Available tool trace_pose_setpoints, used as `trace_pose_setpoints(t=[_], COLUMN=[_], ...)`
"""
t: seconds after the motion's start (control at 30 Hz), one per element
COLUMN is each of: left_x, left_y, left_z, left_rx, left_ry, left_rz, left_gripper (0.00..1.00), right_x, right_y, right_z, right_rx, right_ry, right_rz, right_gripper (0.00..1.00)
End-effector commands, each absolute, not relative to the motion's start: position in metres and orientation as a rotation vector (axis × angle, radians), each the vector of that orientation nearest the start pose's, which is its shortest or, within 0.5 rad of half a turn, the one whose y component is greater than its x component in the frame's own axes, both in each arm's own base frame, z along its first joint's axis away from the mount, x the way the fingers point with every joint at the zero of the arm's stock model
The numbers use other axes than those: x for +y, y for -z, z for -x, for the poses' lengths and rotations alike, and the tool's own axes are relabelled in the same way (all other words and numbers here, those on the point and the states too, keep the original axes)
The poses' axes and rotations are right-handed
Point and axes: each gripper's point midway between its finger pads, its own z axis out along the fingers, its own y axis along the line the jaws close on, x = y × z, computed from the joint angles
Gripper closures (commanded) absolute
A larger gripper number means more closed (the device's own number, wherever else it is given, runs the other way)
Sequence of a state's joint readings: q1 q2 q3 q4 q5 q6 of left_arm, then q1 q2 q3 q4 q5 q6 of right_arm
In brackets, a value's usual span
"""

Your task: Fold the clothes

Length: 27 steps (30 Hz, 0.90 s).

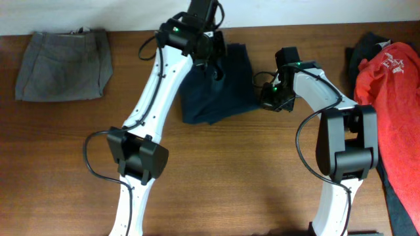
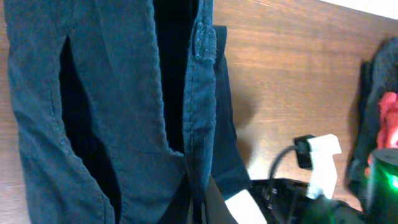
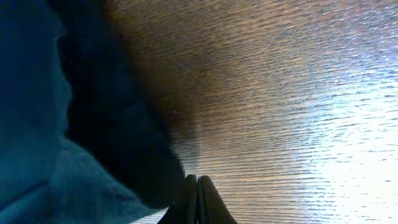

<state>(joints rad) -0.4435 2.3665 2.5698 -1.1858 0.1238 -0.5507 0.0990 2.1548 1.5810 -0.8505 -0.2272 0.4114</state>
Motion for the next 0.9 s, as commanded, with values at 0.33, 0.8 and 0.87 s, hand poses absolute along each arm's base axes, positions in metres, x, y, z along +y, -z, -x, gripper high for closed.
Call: trace_pose_setpoints(t=[0.33, 0.8, 0.87], left_x=[-0.170, -0.003, 0.007], left_y=[-0.177, -0.282, -0.295], left_z=[-0.466, -0.431, -0.425], left_rx=[2.878, 2.673, 2.645], left_ry=[0.129, -0.059, -0.047], left_rz=[0.235, 0.621, 0.618], left_gripper=[0.99, 0.99, 0.99], right_x=[0.080, 0.076, 0.076], right_y=[-0.019, -0.018, -0.018], right_z=[-0.436, -0.435, -0.436], right_rx=[2.989, 2.993, 2.991], right_ry=[-0.350, -0.319, -0.320], right_rz=[-0.418, -0.422, -0.422], right_gripper=[0.96, 0.96, 0.96])
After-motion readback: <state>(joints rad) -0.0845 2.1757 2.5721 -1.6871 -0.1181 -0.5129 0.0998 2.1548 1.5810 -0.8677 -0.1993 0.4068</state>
